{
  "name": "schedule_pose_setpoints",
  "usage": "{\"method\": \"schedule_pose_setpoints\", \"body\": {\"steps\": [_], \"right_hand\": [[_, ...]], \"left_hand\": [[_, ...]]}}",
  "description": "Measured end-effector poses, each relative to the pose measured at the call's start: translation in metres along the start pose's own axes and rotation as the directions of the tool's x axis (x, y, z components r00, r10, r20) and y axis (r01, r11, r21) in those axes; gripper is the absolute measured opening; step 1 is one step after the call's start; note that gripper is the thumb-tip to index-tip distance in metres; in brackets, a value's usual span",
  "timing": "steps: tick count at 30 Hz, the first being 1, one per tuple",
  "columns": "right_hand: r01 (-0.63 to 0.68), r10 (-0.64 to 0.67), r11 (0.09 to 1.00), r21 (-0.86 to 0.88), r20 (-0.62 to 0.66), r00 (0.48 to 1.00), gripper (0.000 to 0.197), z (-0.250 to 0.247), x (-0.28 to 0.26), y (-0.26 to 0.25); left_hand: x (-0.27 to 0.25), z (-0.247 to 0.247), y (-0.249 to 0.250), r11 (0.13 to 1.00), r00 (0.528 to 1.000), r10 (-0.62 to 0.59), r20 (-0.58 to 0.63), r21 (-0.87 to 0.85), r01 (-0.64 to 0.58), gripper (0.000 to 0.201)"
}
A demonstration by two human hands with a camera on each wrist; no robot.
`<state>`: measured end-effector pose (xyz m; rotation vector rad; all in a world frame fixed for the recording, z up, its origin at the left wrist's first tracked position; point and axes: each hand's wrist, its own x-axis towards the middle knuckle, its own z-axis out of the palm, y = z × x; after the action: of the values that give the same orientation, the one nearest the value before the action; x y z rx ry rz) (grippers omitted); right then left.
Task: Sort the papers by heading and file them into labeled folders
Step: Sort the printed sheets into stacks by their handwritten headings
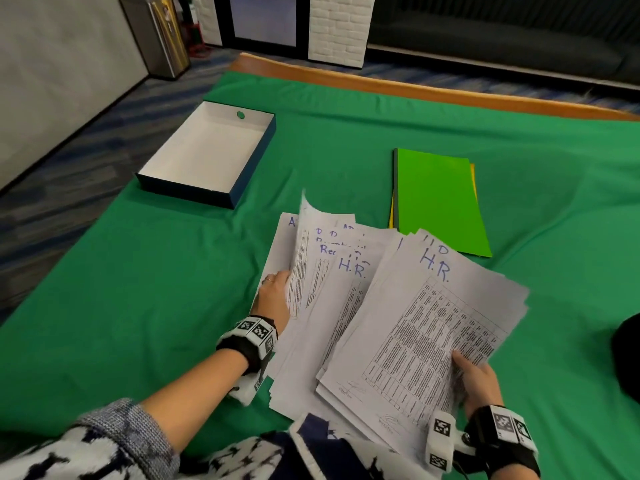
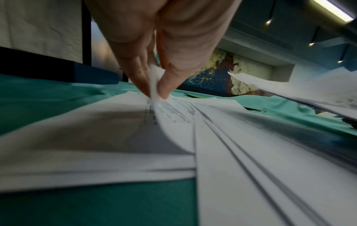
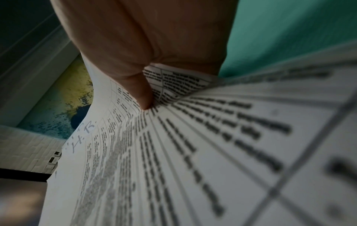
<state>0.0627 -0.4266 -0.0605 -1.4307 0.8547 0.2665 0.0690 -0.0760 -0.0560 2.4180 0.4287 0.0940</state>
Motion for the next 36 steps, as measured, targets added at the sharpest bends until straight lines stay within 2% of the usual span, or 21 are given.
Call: {"method": "schedule_pose_setpoints", "body": {"steps": [2, 4, 7, 9, 12, 14, 15, 16, 17, 20, 22, 23, 24, 27, 30, 32, 33, 36], "right_hand": [[-0.008, 0.008, 1.000, 0.024, -0.006, 1.000, 0.034, 0.000, 0.000, 0.000], [-0.018, 0.019, 0.998, 0.066, -0.019, 1.000, 0.033, -0.001, -0.002, -0.002], [-0.007, 0.011, 0.988, 0.152, -0.026, 1.000, 0.024, -0.004, -0.007, -0.008], [0.010, -0.002, 0.983, 0.185, -0.040, 0.999, 0.026, -0.006, -0.010, -0.011], [0.026, -0.016, 0.980, 0.198, -0.053, 0.998, 0.035, -0.008, -0.012, -0.014], [0.026, -0.017, 0.978, 0.207, -0.046, 0.999, 0.036, -0.007, -0.015, -0.016], [0.031, -0.021, 0.975, 0.219, -0.046, 0.999, 0.036, -0.007, -0.017, -0.017], [0.032, -0.022, 0.971, 0.235, -0.044, 0.999, 0.036, -0.007, -0.018, -0.017], [0.030, -0.022, 0.969, 0.245, -0.039, 0.999, 0.036, -0.008, -0.020, -0.019], [0.028, -0.021, 0.967, 0.252, -0.028, 0.999, 0.035, -0.011, -0.019, -0.022], [0.034, -0.030, 0.969, 0.246, -0.020, 0.999, 0.034, -0.012, -0.019, -0.025], [0.041, -0.039, 0.970, 0.241, -0.015, 0.999, 0.034, -0.013, -0.018, -0.027], [0.046, -0.043, 0.971, 0.234, -0.018, 0.999, 0.033, -0.015, -0.017, -0.027], [0.054, -0.049, 0.988, 0.146, -0.036, 0.998, 0.037, -0.016, -0.014, -0.025], [0.079, -0.078, 0.997, 0.020, -0.010, 0.997, 0.028, -0.014, -0.014, -0.020], [0.112, -0.111, 0.992, -0.053, 0.015, 0.994, 0.020, -0.010, -0.017, -0.016], [0.126, -0.125, 0.987, -0.102, 0.016, 0.992, 0.022, -0.008, -0.016, -0.013], [0.138, -0.134, 0.938, -0.319, 0.036, 0.990, 0.027, 0.002, -0.012, -0.003]], "left_hand": [[0.004, -0.008, 0.000, 0.998, 0.998, -0.062, -0.012, -0.015, 0.061, 0.045], [0.010, -0.023, 0.006, 0.995, 0.994, -0.075, -0.081, -0.070, 0.069, 0.040], [0.019, -0.051, 0.027, 0.992, 0.963, 0.051, -0.265, -0.102, -0.080, 0.034], [0.020, -0.069, 0.043, 0.978, 0.913, 0.140, -0.382, -0.089, -0.187, 0.030], [0.014, -0.092, 0.067, 0.946, 0.796, 0.228, -0.560, -0.065, -0.316, 0.025], [0.009, -0.102, 0.077, 0.930, 0.715, 0.249, -0.654, -0.044, -0.364, 0.021], [0.007, -0.105, 0.079, 0.930, 0.688, 0.229, -0.688, -0.053, -0.363, 0.021], [0.007, -0.106, 0.080, 0.936, 0.686, 0.185, -0.703, -0.087, -0.342, 0.021], [0.007, -0.105, 0.079, 0.940, 0.708, 0.130, -0.694, -0.140, -0.311, 0.023], [0.004, -0.087, 0.070, 0.944, 0.854, 0.046, -0.518, -0.257, -0.206, 0.031], [-0.006, -0.066, 0.061, 0.956, 0.956, 0.024, -0.293, -0.273, -0.108, 0.033], [-0.012, -0.053, 0.055, 0.964, 0.987, 0.011, -0.159, -0.259, -0.053, 0.033], [-0.018, -0.042, 0.049, 0.973, 0.999, 0.005, -0.032, -0.230, -0.012, 0.032], [-0.031, -0.015, 0.032, 0.994, 0.968, 0.021, 0.251, -0.105, 0.006, 0.031], [-0.037, -0.006, 0.023, 0.999, 0.913, 0.004, 0.408, 0.039, -0.022, 0.026], [-0.035, -0.002, 0.019, 0.987, 0.888, -0.021, 0.460, 0.150, -0.055, 0.029], [-0.032, -0.001, 0.017, 0.980, 0.884, -0.041, 0.465, 0.190, -0.055, 0.034], [-0.018, 0.004, 0.020, 0.981, 0.917, -0.110, 0.384, 0.191, 0.038, 0.053]]}}
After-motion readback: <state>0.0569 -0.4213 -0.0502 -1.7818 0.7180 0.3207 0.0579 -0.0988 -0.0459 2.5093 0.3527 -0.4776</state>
